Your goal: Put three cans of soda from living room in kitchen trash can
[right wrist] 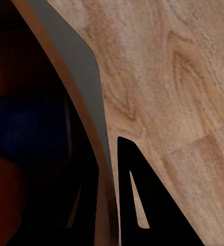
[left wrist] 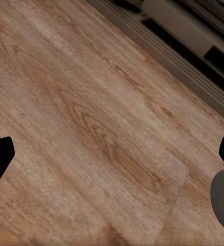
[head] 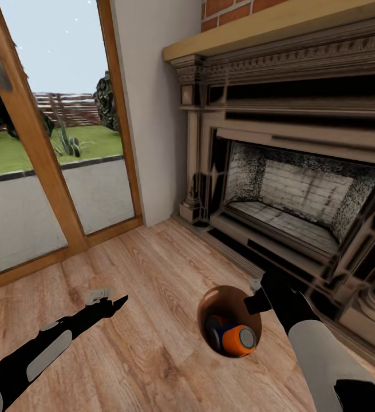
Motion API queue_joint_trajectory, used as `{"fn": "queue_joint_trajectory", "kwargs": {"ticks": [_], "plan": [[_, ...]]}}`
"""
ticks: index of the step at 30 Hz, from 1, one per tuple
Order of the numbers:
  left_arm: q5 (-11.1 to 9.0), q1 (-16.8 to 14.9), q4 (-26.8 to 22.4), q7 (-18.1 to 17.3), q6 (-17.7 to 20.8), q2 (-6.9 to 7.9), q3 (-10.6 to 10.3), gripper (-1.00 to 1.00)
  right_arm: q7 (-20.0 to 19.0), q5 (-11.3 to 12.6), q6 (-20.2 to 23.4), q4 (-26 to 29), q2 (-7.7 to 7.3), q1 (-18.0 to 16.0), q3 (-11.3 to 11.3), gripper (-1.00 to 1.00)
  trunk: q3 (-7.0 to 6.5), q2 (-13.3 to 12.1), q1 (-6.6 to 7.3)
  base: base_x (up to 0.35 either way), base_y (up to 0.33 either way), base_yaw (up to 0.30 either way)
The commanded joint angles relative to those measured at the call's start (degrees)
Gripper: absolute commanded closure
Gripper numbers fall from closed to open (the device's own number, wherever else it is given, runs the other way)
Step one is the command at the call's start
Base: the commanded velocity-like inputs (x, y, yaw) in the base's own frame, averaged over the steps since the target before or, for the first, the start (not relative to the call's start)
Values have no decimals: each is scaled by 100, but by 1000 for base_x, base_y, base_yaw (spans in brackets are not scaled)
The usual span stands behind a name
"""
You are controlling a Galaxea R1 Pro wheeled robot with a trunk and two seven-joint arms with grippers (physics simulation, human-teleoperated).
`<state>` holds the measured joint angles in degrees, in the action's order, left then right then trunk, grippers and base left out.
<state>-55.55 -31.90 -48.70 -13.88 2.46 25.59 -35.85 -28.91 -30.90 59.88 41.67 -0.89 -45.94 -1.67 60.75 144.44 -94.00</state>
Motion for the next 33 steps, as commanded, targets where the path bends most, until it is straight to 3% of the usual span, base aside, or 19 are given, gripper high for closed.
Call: {"fn": "queue_joint_trajectory", "kwargs": {"ticks": [1, 7, 19, 22, 28, 33], "plan": [[0, 0, 1, 0, 0, -1, -1, -100, -18, 58, 12, -2, -13, -2, -137, 100, 0, 0, 0, 0, 0, 0], [0, 0, 1, 5, 0, -1, -2, -100, -23, 61, 12, -132, -93, -3, -456, 100, 0, 0, 0, 0, 0, 0], [-3, 0, 7, 44, 1, -9, -7, -100, -318, 67, 12, -413, -490, -117, -628, 100, 0, 0, 0, 0, 0, 0], [-8, 0, 9, 56, 0, -10, -7, -100, -353, 65, 12, -1138, -662, -616, -730, 100, 0, 0, 0, 0, 0, 0], [-9, 0, 10, 60, 0, -16, -8, -100, -321, 59, 12, -2202, -750, -1322, -750, 100, 0, 0, 0, 0, 0, 0], [-11, 0, 27, 61, 0, -19, -10, -100, -297, 46, 12, -2398, -727, -1428, -736, 100, 0, 0, 0, 0, 0, 0]]}}
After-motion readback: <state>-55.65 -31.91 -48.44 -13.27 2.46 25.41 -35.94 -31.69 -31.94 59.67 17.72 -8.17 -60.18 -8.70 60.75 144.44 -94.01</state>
